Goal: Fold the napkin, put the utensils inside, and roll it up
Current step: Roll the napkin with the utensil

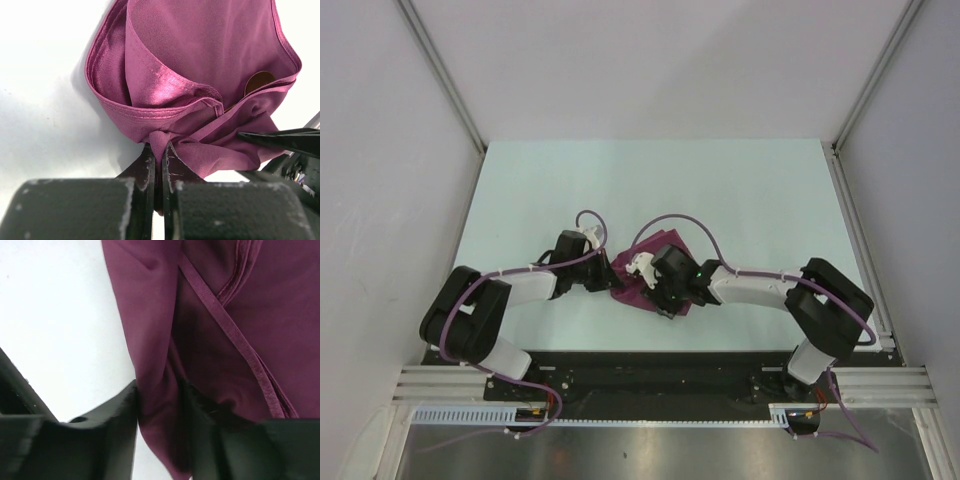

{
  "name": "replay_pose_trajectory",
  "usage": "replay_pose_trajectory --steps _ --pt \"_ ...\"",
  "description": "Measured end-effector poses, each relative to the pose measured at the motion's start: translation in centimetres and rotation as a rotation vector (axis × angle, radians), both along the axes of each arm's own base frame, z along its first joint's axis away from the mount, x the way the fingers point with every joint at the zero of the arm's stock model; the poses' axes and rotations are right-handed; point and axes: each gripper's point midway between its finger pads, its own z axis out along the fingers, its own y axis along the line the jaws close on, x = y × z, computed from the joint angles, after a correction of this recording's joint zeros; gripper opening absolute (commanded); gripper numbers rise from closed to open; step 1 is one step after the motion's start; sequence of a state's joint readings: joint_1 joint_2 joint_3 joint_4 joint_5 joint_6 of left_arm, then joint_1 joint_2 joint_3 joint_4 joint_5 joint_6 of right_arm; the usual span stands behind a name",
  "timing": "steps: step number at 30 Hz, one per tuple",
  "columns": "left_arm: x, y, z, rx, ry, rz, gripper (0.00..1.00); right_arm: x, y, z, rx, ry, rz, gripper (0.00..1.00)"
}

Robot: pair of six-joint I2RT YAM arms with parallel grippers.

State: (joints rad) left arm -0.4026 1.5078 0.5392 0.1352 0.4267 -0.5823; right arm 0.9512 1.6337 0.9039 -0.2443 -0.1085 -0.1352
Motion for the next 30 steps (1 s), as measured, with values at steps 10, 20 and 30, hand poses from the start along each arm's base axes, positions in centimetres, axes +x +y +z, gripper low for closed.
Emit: replay_pose_trajectory --steps 10,20,30 --pt "1.0 0.9 1.2 -0.022 -0.027 0.034 0.81 0.1 -0.1 -0.5 0.117 0.262 -0.01 0.0" --pt "3.1 3.4 7.5 -0.025 -0.296 0.142 0.85 0.1 0.5 -0.9 0.292 0.705 -0.045 0.0" --pt "-1.1 0.8 6.1 -0.019 -0.269 0.01 0.84 0.3 0.4 -1.3 0.353 0.947 -0.096 0.0"
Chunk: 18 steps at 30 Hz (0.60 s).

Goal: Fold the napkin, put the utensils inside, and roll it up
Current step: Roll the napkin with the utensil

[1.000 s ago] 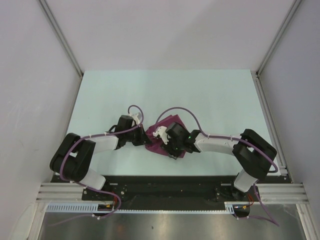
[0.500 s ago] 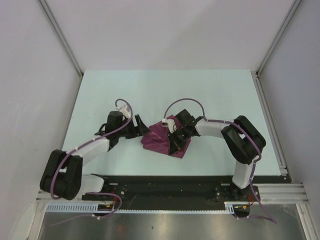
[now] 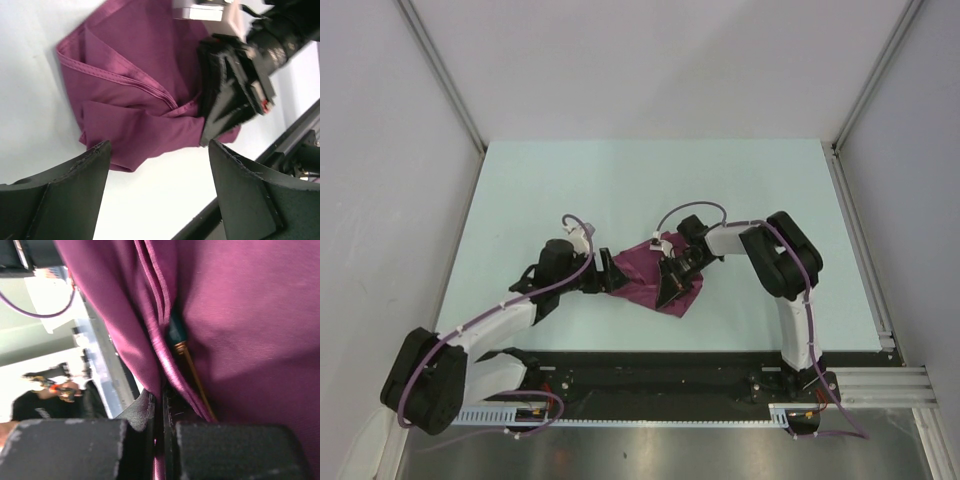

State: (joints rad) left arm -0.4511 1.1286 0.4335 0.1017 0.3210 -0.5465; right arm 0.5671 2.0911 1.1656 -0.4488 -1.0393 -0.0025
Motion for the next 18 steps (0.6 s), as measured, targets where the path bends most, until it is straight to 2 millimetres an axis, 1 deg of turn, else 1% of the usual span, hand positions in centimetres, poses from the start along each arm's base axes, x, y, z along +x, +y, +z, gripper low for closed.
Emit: replay_pose_trajectory --steps 5,9,13,15,18 --pt "-1.3 -1.0 0.9 -0.04 0.016 -0.043 0.85 0.2 -0.2 -0.1 0.005 0.085 -0.029 0.0" --pt "-2.7 -2.1 0.0 -0.057 0.083 -0.095 0.85 0.3 -0.3 -0.1 -0.003 0.116 -0.042 0.0" --pt "-3.8 -2.7 -0.8 -0.051 0.136 -0.136 0.83 0.4 -0.3 -0.1 -0.008 0.14 -0.054 0.0" --pt "-4.1 -3.0 -0.5 -0.06 0.141 -0.155 0.84 0.5 -0.4 -0.1 -0.014 0.155 -0.064 0.0" --pt "-4.2 -3.8 0.6 -0.088 0.128 -0.193 0.85 0.7 -0.6 0.0 -0.015 0.166 -0.075 0.0"
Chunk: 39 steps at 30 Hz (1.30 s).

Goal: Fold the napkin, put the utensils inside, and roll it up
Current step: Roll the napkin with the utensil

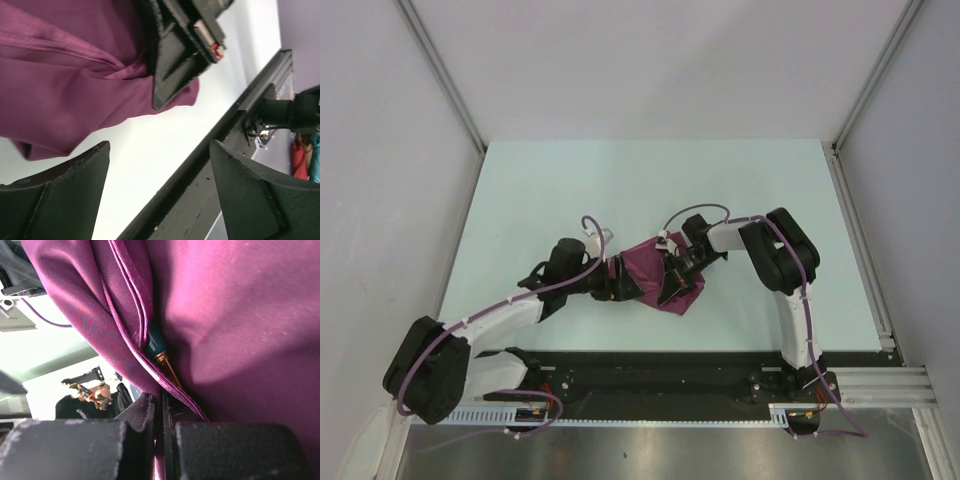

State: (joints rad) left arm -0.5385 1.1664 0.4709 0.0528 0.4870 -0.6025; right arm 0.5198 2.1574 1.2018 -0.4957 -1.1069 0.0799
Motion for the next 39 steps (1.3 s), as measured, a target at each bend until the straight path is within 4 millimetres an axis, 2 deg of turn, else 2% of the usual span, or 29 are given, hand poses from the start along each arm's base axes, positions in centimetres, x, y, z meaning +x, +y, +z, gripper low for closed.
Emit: replay_pose_trajectory --steps 3,5,9,13,17,28,31,39 --pt "-0.1 -0.5 0.5 -0.02 -0.008 -0.025 0.84 0.1 -0.1 0.0 -0.001 0.007 -0.007 0.0" --pt "0.3 -0.4 -0.1 0.008 -0.006 -0.015 0.84 0.1 -0.1 0.0 -0.003 0.01 -0.009 0.0" --pt "1.9 1.4 -1.6 0.141 -0.04 0.063 0.86 0.1 -0.1 0.0 -0.003 0.02 -0.013 0.0" --pt "3.8 3.3 -1.5 0.237 -0.127 0.159 0.88 0.2 0.0 0.1 0.001 0.033 -0.018 0.0" --pt "4.7 4.1 -1.7 0.277 -0.165 0.195 0.88 0.3 0.0 0.1 0.006 0.047 -0.021 0.0" --pt "6.0 4.8 -3.3 0.32 -0.193 0.25 0.89 0.3 0.0 0.2 0.01 0.059 -0.024 0.0" --pt "6.6 4.5 -3.2 0.306 -0.21 0.256 0.86 0.3 0.0 0.2 0.01 0.059 -0.024 0.0" --pt "7.1 4.1 -4.7 0.312 -0.192 0.257 0.75 0.3 0.0 0.2 0.009 0.059 -0.024 0.0"
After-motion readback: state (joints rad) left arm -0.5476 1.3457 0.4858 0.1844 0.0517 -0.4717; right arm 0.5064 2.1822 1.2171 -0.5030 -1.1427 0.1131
